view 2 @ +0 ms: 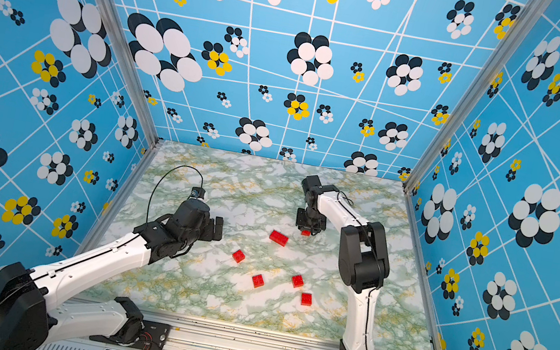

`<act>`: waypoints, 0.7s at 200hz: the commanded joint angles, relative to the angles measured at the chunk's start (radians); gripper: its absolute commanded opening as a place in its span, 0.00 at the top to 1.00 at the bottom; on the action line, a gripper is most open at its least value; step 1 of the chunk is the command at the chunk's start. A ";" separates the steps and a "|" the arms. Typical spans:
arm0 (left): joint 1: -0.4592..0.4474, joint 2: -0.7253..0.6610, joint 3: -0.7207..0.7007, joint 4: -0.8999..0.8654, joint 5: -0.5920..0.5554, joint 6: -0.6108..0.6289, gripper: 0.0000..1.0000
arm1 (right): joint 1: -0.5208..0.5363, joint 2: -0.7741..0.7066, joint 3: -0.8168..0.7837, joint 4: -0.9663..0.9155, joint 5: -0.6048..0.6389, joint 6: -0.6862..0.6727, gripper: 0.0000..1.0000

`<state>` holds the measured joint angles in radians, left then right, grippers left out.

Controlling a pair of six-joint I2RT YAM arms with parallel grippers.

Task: Assemble the letter v with lego
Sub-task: Place the lego brick at the center of the board.

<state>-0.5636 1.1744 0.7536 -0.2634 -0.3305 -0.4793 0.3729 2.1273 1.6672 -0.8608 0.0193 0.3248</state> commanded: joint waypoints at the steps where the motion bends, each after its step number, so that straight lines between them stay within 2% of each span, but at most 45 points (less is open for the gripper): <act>1: -0.003 -0.018 -0.005 -0.019 -0.021 0.007 0.00 | 0.008 0.015 0.019 -0.044 -0.001 0.019 0.63; 29: -0.002 -0.020 -0.006 -0.020 -0.021 0.008 0.01 | 0.010 0.020 0.018 -0.048 -0.001 0.018 0.60; 60: -0.002 -0.025 -0.010 -0.020 -0.022 0.008 0.01 | 0.012 0.005 0.021 -0.054 0.001 0.034 0.48; 82: -0.002 -0.029 -0.013 -0.023 -0.021 0.011 0.00 | 0.023 -0.040 0.013 -0.057 0.021 0.073 0.36; 126: 0.001 -0.033 -0.019 -0.004 -0.026 0.029 0.00 | 0.131 -0.185 -0.083 -0.010 0.103 0.375 0.02; 140: 0.004 -0.026 -0.015 0.000 -0.020 0.038 0.00 | 0.173 -0.196 -0.111 0.030 0.104 0.462 0.01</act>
<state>-0.5636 1.1561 0.7528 -0.2661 -0.3378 -0.4698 0.4690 1.9881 1.6104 -0.8692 0.0837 0.5777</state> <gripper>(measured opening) 0.997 0.984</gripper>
